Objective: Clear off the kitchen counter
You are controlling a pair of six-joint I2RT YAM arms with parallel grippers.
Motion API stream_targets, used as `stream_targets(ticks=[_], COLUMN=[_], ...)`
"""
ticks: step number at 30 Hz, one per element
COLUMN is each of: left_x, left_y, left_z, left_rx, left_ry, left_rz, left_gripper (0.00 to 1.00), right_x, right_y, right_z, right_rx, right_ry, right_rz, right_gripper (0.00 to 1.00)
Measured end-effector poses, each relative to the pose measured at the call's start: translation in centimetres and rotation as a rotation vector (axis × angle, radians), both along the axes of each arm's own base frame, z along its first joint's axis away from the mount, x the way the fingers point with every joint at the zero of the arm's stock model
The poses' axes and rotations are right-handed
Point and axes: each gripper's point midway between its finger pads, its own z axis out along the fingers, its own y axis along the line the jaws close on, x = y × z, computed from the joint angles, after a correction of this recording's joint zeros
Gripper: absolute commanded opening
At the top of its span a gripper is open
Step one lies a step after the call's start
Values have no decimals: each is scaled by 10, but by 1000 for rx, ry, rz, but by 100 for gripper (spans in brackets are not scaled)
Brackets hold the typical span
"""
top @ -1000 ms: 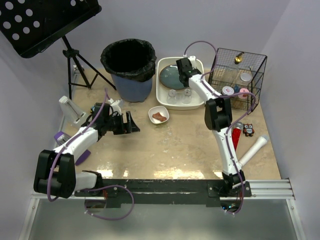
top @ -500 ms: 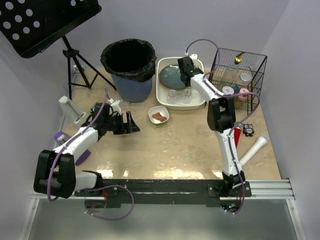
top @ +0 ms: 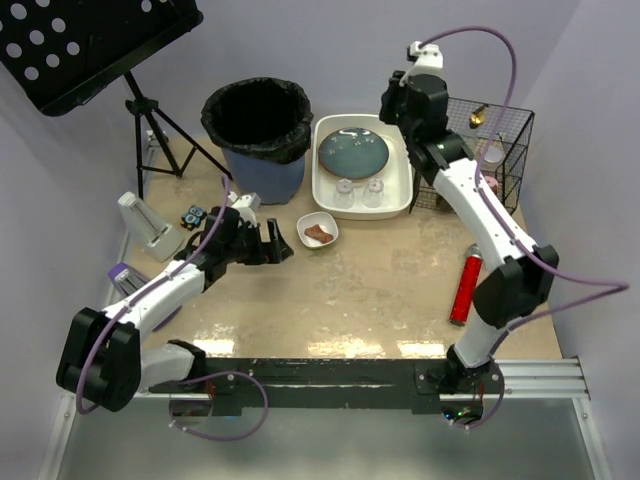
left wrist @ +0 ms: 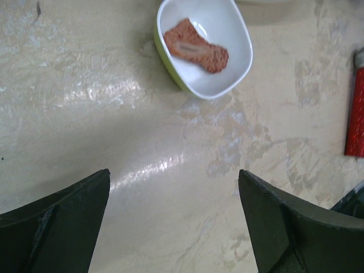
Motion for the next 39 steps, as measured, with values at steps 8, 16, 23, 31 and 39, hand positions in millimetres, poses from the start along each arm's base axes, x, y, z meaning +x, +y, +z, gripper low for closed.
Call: stream_targets(ticks=[8,16,23,31,39], left_x=[30,45,51,76,90], left_y=[-11,-33,-42,-40,-47], left_z=[20,-19,-45,-45,-64], left_rx=[-87,-75,-32,-38,-19], left_ry=[-96,-24,10,-33,-13], left_rz=[194,294,368,459,472], left_gripper=[100,87,70,58,40], right_x=[-68,-131,-171,-172,-176], right_y=[27,17,0,0,-2], right_z=[-2,42,85,62,48], right_rx=[137,245,296,290,284], right_ry=[-20,-123,-239,-195,-163], right_rz=[222,290,304,300,296], right_gripper=[48,48,48,48,49])
